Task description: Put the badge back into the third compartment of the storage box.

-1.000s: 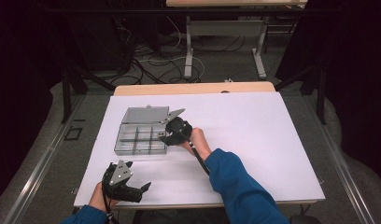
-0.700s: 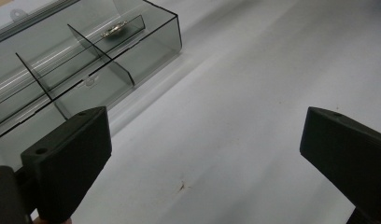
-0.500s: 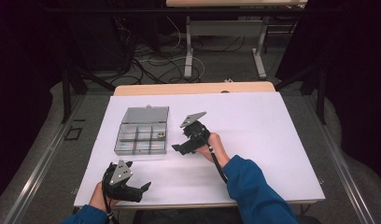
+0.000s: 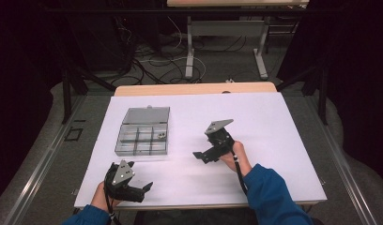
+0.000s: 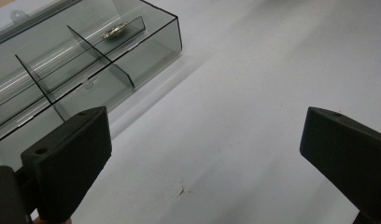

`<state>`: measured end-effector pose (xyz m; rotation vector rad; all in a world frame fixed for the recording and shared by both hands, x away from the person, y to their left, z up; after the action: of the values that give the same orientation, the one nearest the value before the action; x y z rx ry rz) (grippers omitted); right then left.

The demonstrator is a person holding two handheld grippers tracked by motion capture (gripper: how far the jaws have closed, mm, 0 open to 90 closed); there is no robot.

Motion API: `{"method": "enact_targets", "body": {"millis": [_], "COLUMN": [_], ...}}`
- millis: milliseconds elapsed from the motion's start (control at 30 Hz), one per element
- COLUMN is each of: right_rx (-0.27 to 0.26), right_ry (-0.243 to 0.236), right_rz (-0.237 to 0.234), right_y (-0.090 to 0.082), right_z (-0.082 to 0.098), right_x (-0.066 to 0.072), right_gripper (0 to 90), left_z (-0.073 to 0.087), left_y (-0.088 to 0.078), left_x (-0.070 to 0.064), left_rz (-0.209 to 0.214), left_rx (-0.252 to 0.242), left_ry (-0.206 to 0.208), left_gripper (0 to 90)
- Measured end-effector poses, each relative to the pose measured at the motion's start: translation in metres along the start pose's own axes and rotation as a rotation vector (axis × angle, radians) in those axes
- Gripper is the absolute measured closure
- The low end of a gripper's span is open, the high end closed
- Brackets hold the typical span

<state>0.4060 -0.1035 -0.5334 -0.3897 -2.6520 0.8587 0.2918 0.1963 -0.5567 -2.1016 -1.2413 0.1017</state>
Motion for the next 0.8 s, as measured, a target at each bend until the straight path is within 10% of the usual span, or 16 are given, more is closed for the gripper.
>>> {"method": "enact_targets", "body": {"millis": [800], "right_rx": [-0.046], "right_ry": [0.062], "right_rz": [0.168], "right_y": [-0.083], "right_z": [0.085], "right_x": [0.02], "right_gripper": [0.1], "left_z": [0.001], "left_y": [-0.001], "left_x": [0.001], "left_rz": [0.002], "left_rx": [-0.007], "left_ry": [-0.003], "left_gripper": [2.0]}}
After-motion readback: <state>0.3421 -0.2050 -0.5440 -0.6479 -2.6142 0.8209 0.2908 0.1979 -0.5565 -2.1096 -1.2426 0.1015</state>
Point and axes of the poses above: each handheld gripper's, and its own axes: y roughly forward along the jaws, z roughly out of its underside, x roughly to its left, the point moved 4 cm from there along y, roughly forward along the jaws, and after that the axes turned 15 degrees about -z, right-handed, at the moved point
